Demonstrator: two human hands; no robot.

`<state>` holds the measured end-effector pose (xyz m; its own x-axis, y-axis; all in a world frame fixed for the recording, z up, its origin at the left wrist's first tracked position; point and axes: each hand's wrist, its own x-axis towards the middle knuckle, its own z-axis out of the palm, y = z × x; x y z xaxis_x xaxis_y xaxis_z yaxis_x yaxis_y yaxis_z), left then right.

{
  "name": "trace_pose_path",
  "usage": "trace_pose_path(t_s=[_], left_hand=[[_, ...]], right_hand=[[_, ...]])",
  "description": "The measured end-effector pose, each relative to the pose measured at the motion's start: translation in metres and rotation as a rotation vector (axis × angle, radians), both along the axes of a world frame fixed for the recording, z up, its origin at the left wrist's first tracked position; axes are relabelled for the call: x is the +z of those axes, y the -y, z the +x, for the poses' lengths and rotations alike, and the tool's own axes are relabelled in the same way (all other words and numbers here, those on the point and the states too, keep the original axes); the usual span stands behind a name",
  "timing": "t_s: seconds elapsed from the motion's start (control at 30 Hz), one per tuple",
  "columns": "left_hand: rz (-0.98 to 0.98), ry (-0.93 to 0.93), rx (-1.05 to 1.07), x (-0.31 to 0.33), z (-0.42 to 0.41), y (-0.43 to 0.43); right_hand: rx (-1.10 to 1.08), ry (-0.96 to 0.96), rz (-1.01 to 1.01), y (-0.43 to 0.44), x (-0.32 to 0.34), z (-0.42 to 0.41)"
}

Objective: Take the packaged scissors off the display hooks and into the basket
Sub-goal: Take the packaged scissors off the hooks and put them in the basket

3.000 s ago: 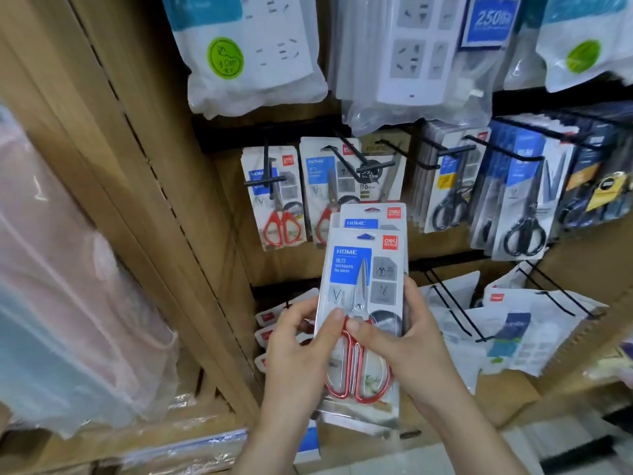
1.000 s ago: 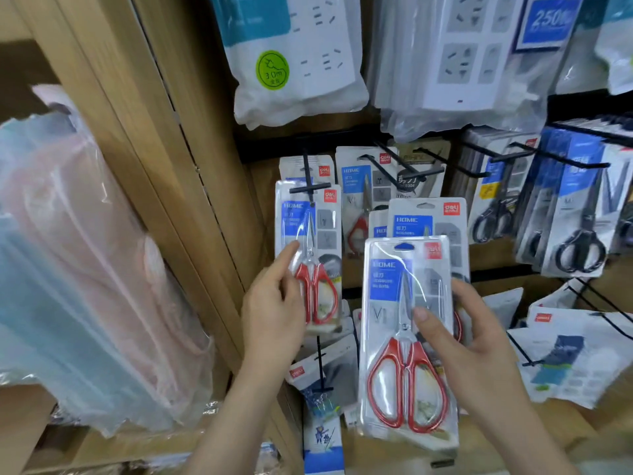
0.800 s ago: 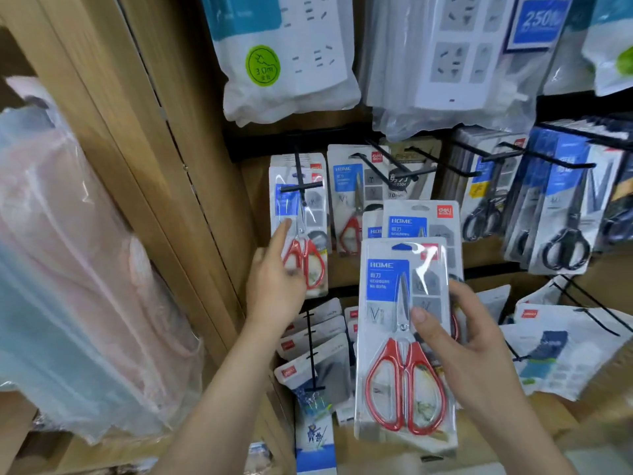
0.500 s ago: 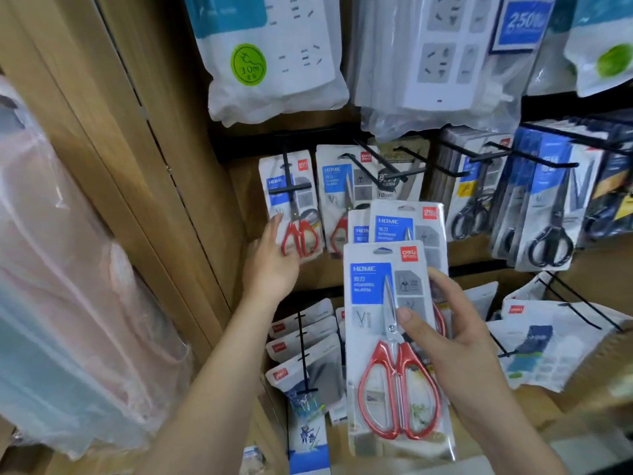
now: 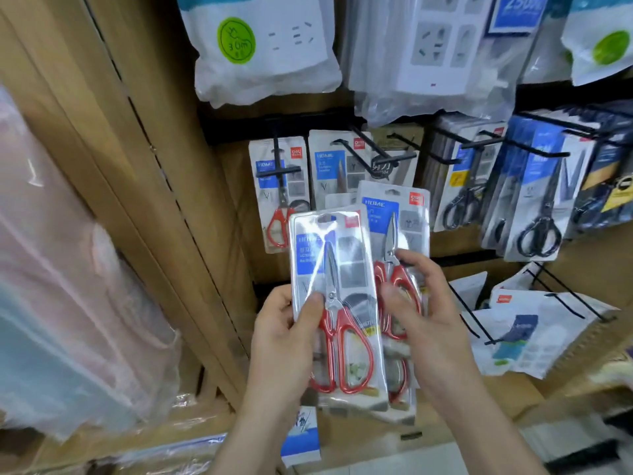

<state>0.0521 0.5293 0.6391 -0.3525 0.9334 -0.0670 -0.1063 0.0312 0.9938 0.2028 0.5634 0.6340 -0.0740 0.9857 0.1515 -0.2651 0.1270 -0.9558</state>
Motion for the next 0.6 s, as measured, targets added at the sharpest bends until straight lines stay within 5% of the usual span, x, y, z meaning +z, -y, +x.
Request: trace_pose_path(t_s=[0.33,0.6], left_hand=[[0.066,0.179,0.195,-0.001,0.003,-0.003],[0.171,0.161,0.191,0.009,0.001,-0.014]], right_hand=[[0.035,0.364,0.009,0.006,-0.011,0.013],[0.111,0.437,-0.043,0.009,-0.030,0.015]])
